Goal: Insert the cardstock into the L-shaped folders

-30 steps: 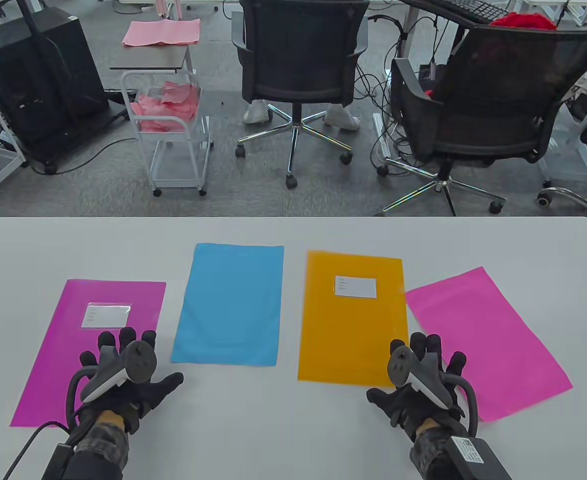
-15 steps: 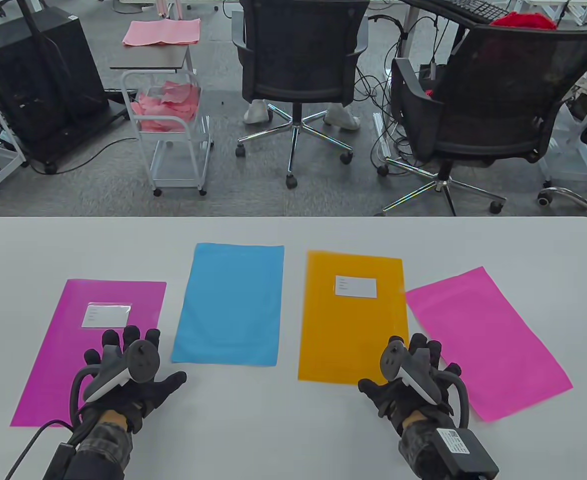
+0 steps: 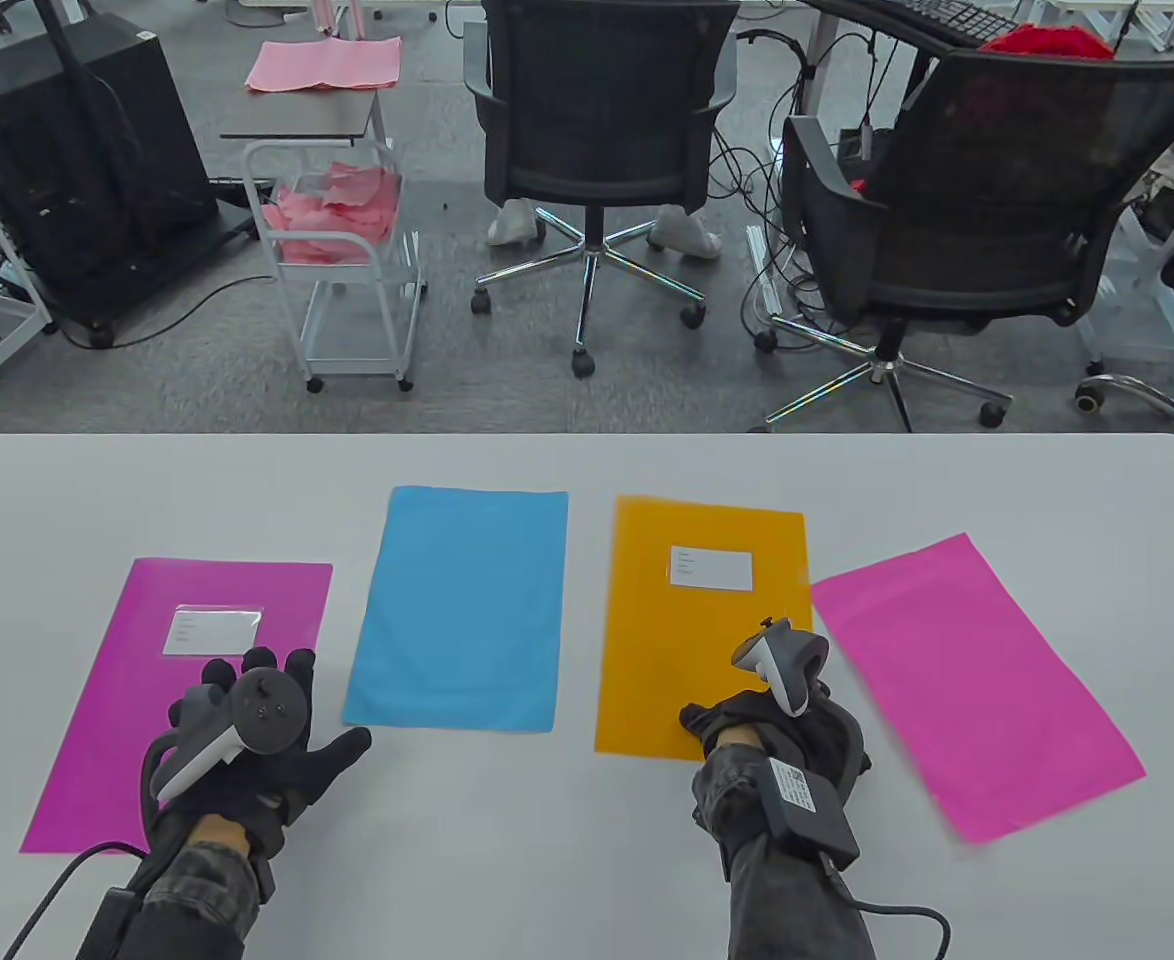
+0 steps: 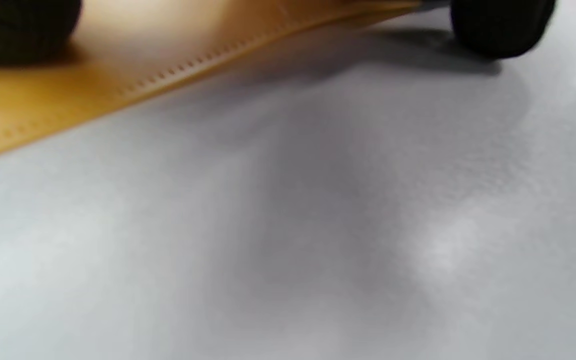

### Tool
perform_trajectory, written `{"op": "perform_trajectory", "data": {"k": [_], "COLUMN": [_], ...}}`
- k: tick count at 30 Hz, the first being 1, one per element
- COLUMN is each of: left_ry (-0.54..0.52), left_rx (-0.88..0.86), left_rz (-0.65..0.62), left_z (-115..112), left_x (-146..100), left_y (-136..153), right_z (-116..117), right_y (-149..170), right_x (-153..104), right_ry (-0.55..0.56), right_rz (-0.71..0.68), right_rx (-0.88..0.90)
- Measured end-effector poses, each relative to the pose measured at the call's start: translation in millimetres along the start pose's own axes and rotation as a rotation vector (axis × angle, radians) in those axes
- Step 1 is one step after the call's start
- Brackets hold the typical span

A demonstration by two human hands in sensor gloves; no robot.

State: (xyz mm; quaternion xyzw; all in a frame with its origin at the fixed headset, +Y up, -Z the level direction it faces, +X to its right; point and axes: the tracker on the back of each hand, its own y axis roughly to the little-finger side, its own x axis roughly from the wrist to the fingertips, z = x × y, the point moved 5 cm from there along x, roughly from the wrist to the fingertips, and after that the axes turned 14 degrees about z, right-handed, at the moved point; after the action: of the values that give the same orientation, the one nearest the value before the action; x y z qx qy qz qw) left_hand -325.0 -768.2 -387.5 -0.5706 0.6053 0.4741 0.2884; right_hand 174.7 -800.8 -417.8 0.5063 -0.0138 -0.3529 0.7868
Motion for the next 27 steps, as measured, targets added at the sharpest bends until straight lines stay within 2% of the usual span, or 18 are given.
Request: {"op": "perform_trajectory", "data": {"k": [5,10,11,13,14,16,21,23,24,25,27], "left_ry": [0.016,0.0,-0.009,-0.037,-0.047,-0.064,-0.096,-0.112,-0.121,-0.137,-0.175], "left_rx": [-0.007,-0.008,-0.007,-0.008,-0.013,-0.028,-0.083,-0.094,-0.102,-0.118,-0.152], "left_rz": [0.005,-0.001,-0.008,-0.019,-0.024,-0.038,-0.091,-0.115,-0.127,-0.144,-0.169], "left_z": [-2,1,2,5,6,8,13,15,16,18,22], "left_x": [1,-1,-1,-2,-3,-5,-12,-15,-16,-19,-23], "left_y": [1,-1,-2,-4,-5,-7,-18,-22,-24,-27,-31], "right_z": [-7,-15,-15,-16,-20,-36,-96,-112,-115,-119,-117], "right_y": [-4,-1,-1,6,8,21,51,57,58,56,51], "right_x": [-17,-20,-16,-9,-6,-6,-33,-45,-49,-57,-65], "right_ry": [0.13,0.248,0.236,0.161,0.129,0.15,0.121,0.093,0.078,0.028,-0.055], "right_rz": [-0.021,-0.104,-0.16,-0.187,-0.259,-0.31,-0.604,-0.722,-0.764,-0.882,-0.97], "right_rx": [0.065,0.249,0.307,0.392,0.455,0.585,0.903,0.977,0.989,1.024,1.048]}}
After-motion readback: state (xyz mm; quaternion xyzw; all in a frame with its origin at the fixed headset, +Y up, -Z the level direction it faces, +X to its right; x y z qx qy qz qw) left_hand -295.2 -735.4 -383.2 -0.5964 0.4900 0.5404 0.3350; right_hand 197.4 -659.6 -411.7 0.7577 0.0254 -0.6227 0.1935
